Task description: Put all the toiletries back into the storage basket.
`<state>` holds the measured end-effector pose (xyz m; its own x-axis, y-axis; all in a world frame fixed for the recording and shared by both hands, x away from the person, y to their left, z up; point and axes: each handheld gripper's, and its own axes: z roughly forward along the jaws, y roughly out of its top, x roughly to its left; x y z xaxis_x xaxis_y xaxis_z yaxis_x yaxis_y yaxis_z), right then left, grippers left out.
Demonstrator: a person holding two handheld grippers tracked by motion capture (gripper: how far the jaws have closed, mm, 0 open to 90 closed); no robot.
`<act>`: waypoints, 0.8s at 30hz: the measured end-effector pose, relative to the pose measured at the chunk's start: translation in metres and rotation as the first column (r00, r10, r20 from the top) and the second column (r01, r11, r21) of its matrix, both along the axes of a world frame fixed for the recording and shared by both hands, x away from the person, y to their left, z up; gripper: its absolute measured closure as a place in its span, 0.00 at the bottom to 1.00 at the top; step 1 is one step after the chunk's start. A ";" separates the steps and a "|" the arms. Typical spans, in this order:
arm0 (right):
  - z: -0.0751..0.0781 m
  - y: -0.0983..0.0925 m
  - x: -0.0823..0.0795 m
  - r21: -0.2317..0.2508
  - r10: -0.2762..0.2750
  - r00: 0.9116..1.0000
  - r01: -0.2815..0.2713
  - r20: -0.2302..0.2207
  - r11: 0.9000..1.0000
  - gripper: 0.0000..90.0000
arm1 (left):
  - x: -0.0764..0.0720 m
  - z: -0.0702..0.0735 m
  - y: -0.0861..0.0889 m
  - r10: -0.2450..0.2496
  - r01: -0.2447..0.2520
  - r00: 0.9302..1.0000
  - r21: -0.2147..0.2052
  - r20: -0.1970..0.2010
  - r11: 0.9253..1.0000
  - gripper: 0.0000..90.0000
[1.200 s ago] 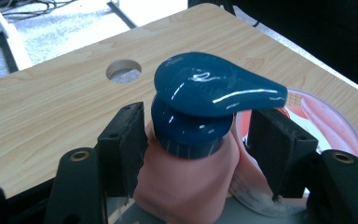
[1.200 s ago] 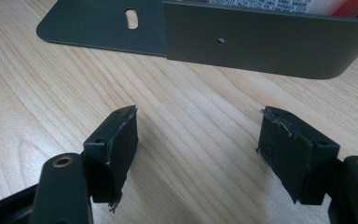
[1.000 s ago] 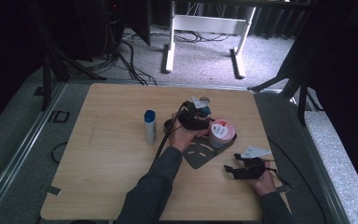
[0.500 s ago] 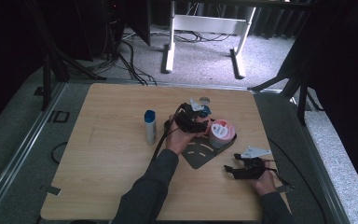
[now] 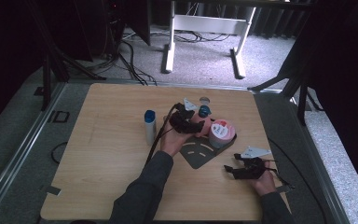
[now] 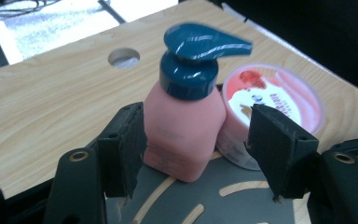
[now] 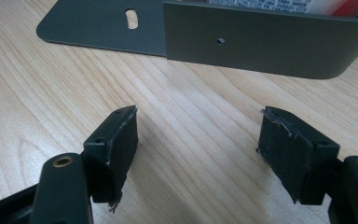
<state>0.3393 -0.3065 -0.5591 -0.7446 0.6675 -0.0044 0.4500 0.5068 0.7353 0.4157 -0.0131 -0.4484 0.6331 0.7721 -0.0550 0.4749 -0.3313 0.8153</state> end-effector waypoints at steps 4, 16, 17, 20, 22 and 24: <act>0.000 0.000 0.000 0.001 -0.001 1.000 0.001 -0.001 1.000 0.31 | -0.004 0.009 0.006 0.003 -0.003 1.000 -0.003 0.017 1.000 0.41; 0.000 0.000 0.000 0.000 0.000 1.000 0.000 -0.001 1.000 0.31 | -0.008 0.019 0.027 0.037 -0.038 0.998 0.019 0.043 0.999 0.39; 0.000 0.000 0.000 0.000 0.000 1.000 0.000 -0.001 1.000 0.31 | -0.009 0.021 0.032 0.041 -0.043 0.998 0.020 0.052 0.999 0.39; 0.000 0.000 0.000 0.000 0.000 1.000 0.000 0.000 1.000 0.31 | -0.010 0.024 0.037 0.048 -0.050 0.997 0.024 0.060 0.998 0.37; 0.000 0.000 0.000 0.000 0.000 1.000 0.000 -0.001 1.000 0.31 | -0.011 0.027 0.041 0.054 -0.056 0.996 0.026 0.067 0.998 0.36; 0.000 0.000 0.000 0.000 0.000 1.000 0.000 -0.001 1.000 0.31 | -0.012 0.029 0.044 0.069 -0.071 0.994 0.031 0.080 0.997 0.33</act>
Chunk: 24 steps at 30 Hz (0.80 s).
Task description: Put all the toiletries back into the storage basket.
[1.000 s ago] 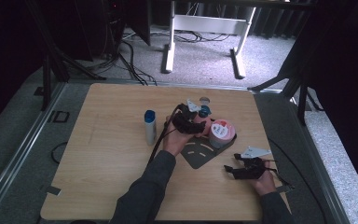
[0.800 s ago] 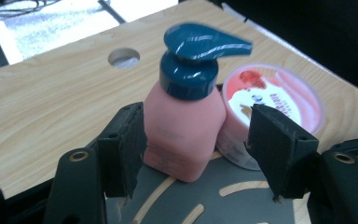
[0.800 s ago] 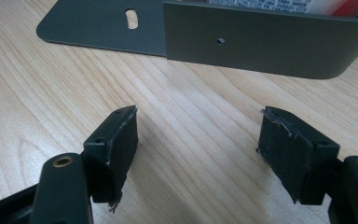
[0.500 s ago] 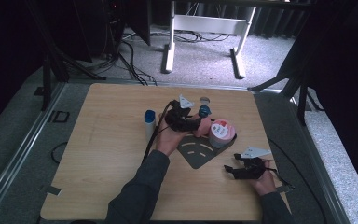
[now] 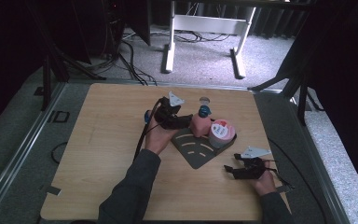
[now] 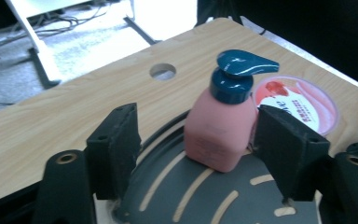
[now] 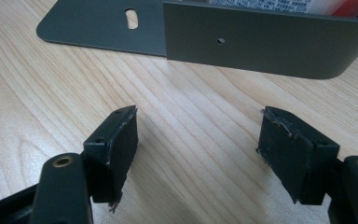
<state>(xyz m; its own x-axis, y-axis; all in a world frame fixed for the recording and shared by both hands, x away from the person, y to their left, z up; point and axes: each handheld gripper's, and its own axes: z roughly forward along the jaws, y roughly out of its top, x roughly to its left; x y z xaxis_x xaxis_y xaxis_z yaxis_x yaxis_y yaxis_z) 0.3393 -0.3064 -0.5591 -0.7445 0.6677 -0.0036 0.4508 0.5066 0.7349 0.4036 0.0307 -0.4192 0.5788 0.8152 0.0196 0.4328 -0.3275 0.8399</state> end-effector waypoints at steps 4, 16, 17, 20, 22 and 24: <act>0.000 0.000 0.000 0.000 0.001 1.000 -0.001 0.001 1.000 0.31 | -0.001 0.004 0.006 0.024 -0.024 1.000 -0.002 0.019 1.000 0.31; 0.000 0.000 0.000 0.000 0.001 1.000 -0.001 0.001 1.000 0.31 | 0.002 0.012 0.025 0.077 -0.077 0.996 -0.001 0.034 0.997 0.21; 0.000 0.000 0.000 0.000 0.001 1.000 -0.001 0.001 1.000 0.31 | 0.002 0.013 0.026 0.080 -0.080 0.996 0.004 0.033 0.997 0.21; 0.000 0.000 0.000 0.000 0.001 1.000 -0.001 0.002 1.000 0.31 | 0.002 0.014 0.031 0.086 -0.086 0.996 0.003 0.031 0.996 0.21; 0.000 0.000 0.000 0.000 0.001 1.000 -0.001 0.002 1.000 0.31 | 0.002 0.015 0.034 0.077 -0.077 0.997 0.002 0.026 0.997 0.22; 0.000 0.000 0.000 0.000 0.001 1.000 -0.001 0.002 1.000 0.31 | 0.003 0.016 0.037 0.087 -0.087 0.996 0.015 0.029 0.996 0.23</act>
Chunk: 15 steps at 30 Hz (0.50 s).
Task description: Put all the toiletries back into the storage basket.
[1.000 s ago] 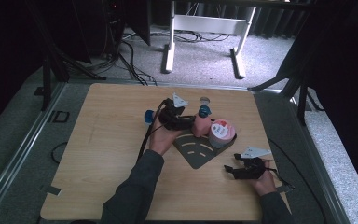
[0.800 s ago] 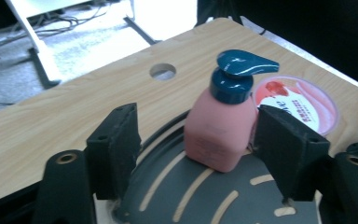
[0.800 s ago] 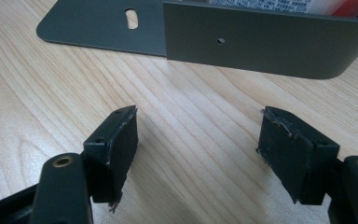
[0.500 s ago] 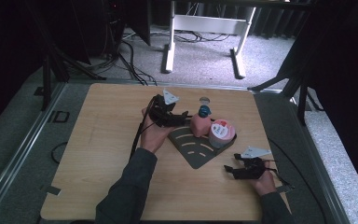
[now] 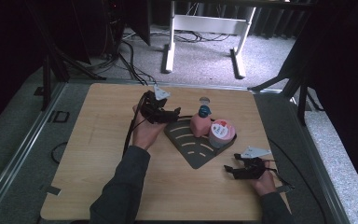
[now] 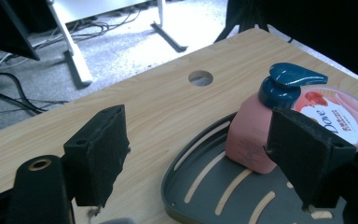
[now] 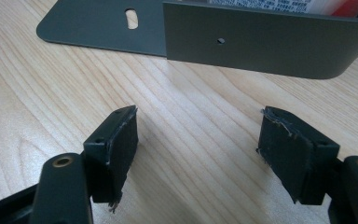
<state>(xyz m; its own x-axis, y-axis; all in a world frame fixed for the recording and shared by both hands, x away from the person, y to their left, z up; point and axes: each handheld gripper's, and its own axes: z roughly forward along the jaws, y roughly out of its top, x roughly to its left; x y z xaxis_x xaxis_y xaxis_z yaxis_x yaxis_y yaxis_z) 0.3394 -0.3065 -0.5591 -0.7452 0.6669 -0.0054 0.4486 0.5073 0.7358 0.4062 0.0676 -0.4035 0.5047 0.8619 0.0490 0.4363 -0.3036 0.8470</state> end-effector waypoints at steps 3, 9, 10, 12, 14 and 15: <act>0.000 0.000 0.000 0.000 -0.001 1.000 0.001 -0.001 1.000 0.31 | 0.000 0.001 0.005 0.011 -0.011 1.000 -0.003 -0.001 1.000 0.23; 0.000 0.000 0.000 0.000 -0.001 1.000 0.001 -0.001 1.000 0.31 | 0.000 0.002 0.012 0.037 -0.037 0.999 0.010 0.001 0.999 0.26; 0.000 0.000 0.000 0.000 -0.001 1.000 0.001 -0.001 1.000 0.31 | 0.000 0.002 0.013 0.041 -0.041 0.999 0.013 -0.002 0.999 0.27; 0.000 0.000 0.000 0.000 -0.001 1.000 0.001 -0.001 1.000 0.31 | 0.000 0.002 0.015 0.049 -0.049 0.999 0.021 -0.007 0.999 0.27; 0.000 0.000 0.000 0.000 -0.001 1.000 0.001 -0.002 1.000 0.31 | 0.000 0.001 0.017 0.058 -0.057 0.998 0.022 -0.013 0.998 0.27; 0.000 0.000 0.000 0.000 -0.001 1.000 0.001 -0.002 1.000 0.31 | 0.000 0.002 0.018 0.059 -0.058 0.998 0.026 -0.016 0.998 0.27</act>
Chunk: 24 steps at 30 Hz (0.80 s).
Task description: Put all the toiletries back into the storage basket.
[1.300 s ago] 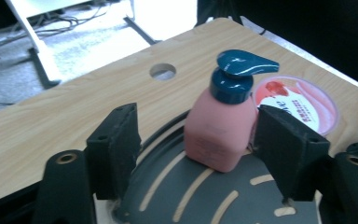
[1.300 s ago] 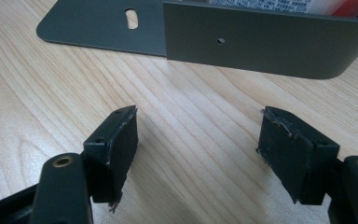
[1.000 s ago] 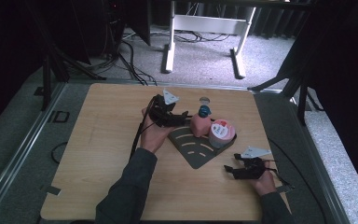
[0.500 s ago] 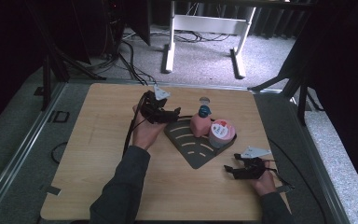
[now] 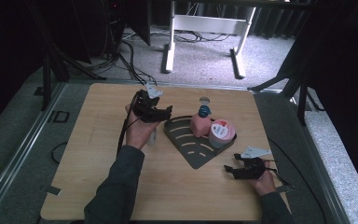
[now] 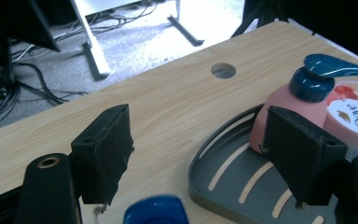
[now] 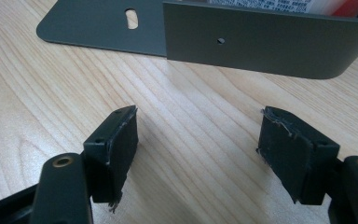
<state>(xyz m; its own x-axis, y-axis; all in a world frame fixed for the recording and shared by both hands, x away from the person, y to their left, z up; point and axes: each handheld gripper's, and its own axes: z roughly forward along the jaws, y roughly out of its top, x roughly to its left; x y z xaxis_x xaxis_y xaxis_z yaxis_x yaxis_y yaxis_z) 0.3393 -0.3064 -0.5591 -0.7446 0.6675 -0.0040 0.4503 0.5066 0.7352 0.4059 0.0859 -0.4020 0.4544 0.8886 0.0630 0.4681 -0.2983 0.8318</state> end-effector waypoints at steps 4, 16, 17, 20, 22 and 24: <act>0.000 0.000 0.000 0.000 0.000 1.000 0.000 0.000 1.000 0.31 | 0.000 -0.001 0.003 0.003 -0.003 1.000 0.002 -0.015 1.000 0.28; 0.000 0.000 0.000 0.000 0.000 1.000 0.000 0.000 1.000 0.31 | -0.001 -0.012 0.020 0.016 -0.018 0.997 -0.015 -0.074 1.000 0.39; 0.000 0.000 0.000 0.000 0.000 1.000 0.000 0.000 1.000 0.31 | -0.001 -0.012 0.021 0.018 -0.020 0.997 -0.015 -0.080 1.000 0.39; 0.000 0.000 0.000 0.000 0.000 1.000 0.000 0.001 1.000 0.31 | -0.003 -0.013 0.024 0.015 -0.016 0.996 -0.016 -0.087 1.000 0.42; 0.000 0.000 0.000 0.000 0.001 1.000 -0.001 0.002 1.000 0.31 | -0.004 -0.014 0.025 0.012 -0.013 0.996 -0.014 -0.091 1.000 0.44; 0.000 0.000 0.000 0.000 0.000 1.000 0.000 0.001 1.000 0.31 | -0.006 -0.014 0.027 0.010 -0.011 0.995 -0.009 -0.100 1.000 0.48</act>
